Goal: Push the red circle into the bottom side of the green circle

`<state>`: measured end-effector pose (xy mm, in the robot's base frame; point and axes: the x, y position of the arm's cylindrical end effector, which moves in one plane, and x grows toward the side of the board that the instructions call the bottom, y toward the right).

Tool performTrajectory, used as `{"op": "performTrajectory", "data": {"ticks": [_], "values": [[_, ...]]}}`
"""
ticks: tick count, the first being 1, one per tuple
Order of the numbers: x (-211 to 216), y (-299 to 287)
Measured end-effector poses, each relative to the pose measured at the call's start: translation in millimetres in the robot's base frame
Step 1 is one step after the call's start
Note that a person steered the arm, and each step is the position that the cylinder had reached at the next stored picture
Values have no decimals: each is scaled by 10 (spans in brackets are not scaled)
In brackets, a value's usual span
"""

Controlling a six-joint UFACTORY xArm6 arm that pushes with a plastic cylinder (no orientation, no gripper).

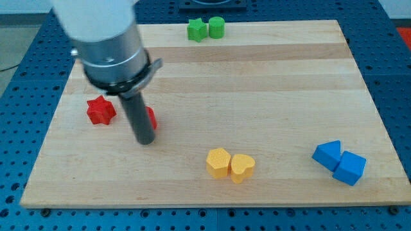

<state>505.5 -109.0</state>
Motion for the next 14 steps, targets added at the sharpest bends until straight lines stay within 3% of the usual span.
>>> {"op": "performTrajectory", "data": {"ticks": [1, 3, 7, 10, 14], "values": [[-182, 99], [334, -560], [-567, 163], [-1267, -351], [-1960, -143]]}}
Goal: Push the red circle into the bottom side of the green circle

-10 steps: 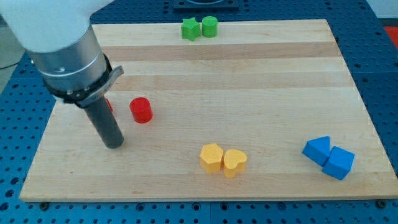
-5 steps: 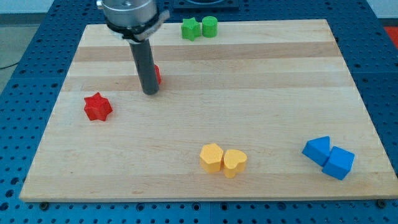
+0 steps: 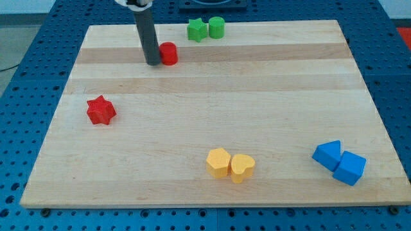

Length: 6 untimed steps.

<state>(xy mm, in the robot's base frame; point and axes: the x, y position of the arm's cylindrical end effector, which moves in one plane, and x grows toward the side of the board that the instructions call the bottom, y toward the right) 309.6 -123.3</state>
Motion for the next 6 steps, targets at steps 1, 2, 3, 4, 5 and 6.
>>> {"op": "performTrajectory", "data": {"ticks": [1, 2, 3, 4, 5, 6], "values": [[-170, 189], [-210, 528], [-263, 853], [-358, 1052], [-394, 1084], [-278, 1087]]}}
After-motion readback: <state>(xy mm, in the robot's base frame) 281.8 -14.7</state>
